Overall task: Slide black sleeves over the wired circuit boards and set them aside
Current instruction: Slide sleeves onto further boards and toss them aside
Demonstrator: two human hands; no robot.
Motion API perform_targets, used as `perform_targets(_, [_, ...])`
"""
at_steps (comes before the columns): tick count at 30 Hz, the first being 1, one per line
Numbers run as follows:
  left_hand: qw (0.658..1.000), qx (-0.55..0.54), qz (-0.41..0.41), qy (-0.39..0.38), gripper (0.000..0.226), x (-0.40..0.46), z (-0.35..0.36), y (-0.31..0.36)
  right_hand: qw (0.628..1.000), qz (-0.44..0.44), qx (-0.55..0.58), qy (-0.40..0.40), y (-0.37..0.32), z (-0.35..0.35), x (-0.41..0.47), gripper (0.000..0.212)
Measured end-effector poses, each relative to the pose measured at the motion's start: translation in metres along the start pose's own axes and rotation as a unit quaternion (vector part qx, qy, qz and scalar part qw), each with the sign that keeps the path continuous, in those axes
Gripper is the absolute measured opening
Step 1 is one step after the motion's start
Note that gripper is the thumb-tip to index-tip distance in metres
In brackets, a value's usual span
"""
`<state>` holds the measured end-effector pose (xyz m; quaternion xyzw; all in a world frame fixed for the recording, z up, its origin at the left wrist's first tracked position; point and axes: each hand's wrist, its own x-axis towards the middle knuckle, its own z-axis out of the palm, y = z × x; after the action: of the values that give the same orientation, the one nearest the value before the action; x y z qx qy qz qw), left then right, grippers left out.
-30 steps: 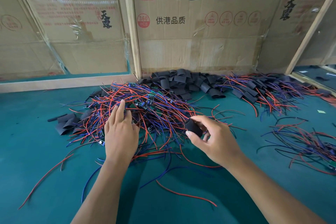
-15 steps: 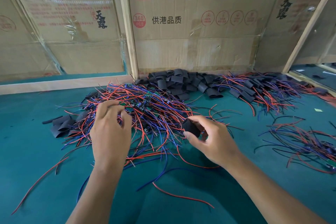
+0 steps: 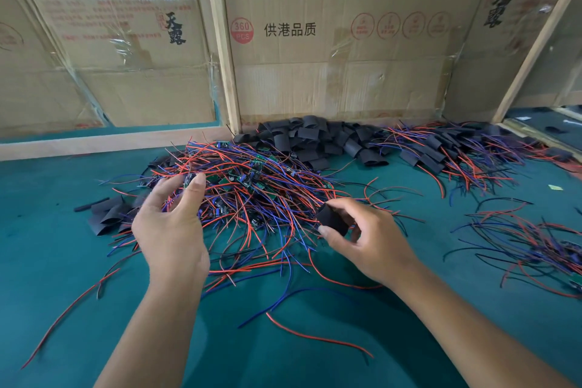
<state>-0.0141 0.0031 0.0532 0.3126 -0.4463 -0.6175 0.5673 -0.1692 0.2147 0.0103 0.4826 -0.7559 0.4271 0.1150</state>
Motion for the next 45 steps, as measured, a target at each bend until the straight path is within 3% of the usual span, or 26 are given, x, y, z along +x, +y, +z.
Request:
perform_targets(3, [0.997, -0.051, -0.047, -0.036, 0.013, -0.001, 0.0, 0.003, 1.0, 0.005, 0.0, 0.002, -0.001, -0.001, 0.0, 0.033])
perform_targets(11, [0.986, -0.119, 0.046, -0.112, 0.006, -0.011, 0.002, 0.03, 1.0, 0.022, 0.012, -0.008, -0.001, -0.001, -0.001, 0.033])
perform_targets(18, [0.97, -0.164, -0.048, -0.173, 0.018, -0.025, 0.012, 0.023, 0.999, 0.03, 0.022, -0.025, 0.001, -0.004, 0.002, 0.041])
perform_targets(22, [0.964, -0.162, -0.069, -0.197, 0.012, -0.031, 0.016, 0.019, 0.999, 0.023, 0.03, -0.007, -0.001, -0.007, 0.002, 0.044])
perform_targets(32, [0.96, -0.174, -0.082, -0.206, 0.03, -0.028, 0.014, 0.017, 0.995, 0.026, 0.079, -0.056, -0.007, -0.008, 0.004, 0.04])
perform_targets(45, [0.962, -0.175, -0.069, -0.198, 0.021, -0.025, 0.013, 0.013, 0.997, 0.012, 0.07, -0.04, -0.006, -0.002, 0.0, 0.04])
